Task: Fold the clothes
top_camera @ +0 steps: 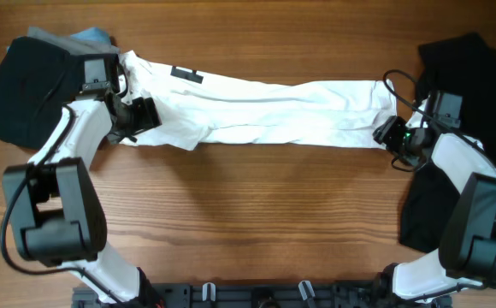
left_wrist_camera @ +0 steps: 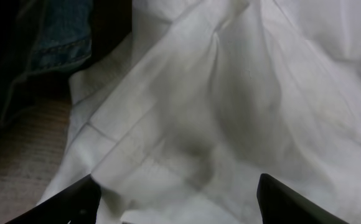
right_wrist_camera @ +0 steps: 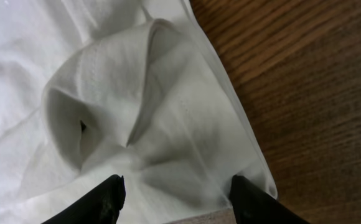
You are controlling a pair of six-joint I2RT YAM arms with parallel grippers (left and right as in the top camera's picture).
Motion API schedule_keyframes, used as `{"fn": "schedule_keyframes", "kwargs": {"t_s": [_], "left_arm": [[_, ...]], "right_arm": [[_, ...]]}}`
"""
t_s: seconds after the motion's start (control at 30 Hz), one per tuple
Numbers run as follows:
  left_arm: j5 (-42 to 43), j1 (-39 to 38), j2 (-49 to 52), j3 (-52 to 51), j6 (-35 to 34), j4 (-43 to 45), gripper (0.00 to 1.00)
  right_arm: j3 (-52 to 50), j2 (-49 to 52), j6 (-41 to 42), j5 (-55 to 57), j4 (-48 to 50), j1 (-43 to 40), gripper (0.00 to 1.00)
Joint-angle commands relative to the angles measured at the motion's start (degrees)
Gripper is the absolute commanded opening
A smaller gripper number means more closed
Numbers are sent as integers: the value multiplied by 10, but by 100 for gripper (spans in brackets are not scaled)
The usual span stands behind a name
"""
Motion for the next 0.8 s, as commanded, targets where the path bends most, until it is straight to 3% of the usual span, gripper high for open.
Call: {"fn": "schedule_keyframes", "kwargs": {"t_s": [0.0,0.1,0.13,0.2,0.23,0.3,0.33,0.37,0.43,0.5,0.63,0.77], "left_arm": [[-5,0,43,-8,8,15,82],[-5,0,55,-8,8,18,77],[-5,0,55,-8,8,18,73],[-11,1,55,-7,8,14,46],[-17,2,55,-7,8,9,41],[-21,7,54,-6,8,-7,41],[-20,10,52,-5,8,-15,48],[-21,12,48,-5,8,-22,54],[-20,12,35,-5,8,-25,67],[-12,10,18,-2,8,-25,76],[10,9,-27,8,8,-28,90],[21,8,-74,10,8,-45,92]], "right_arm": [[-7,49,-2,-20,2,2,53],[-6,50,-8,-12,-11,-2,14],[-5,45,-7,0,-22,-5,8],[-4,24,14,44,-70,-16,4],[-3,16,24,57,-89,-20,4],[1,-11,23,76,-138,-28,4],[1,-24,10,76,-146,-28,4],[2,-37,-4,76,-153,-28,6],[3,-62,-26,71,-156,-28,54],[9,-90,-38,71,-153,-28,79],[13,-93,-74,49,-101,-29,81],[13,-45,-103,28,-54,-29,91]]}}
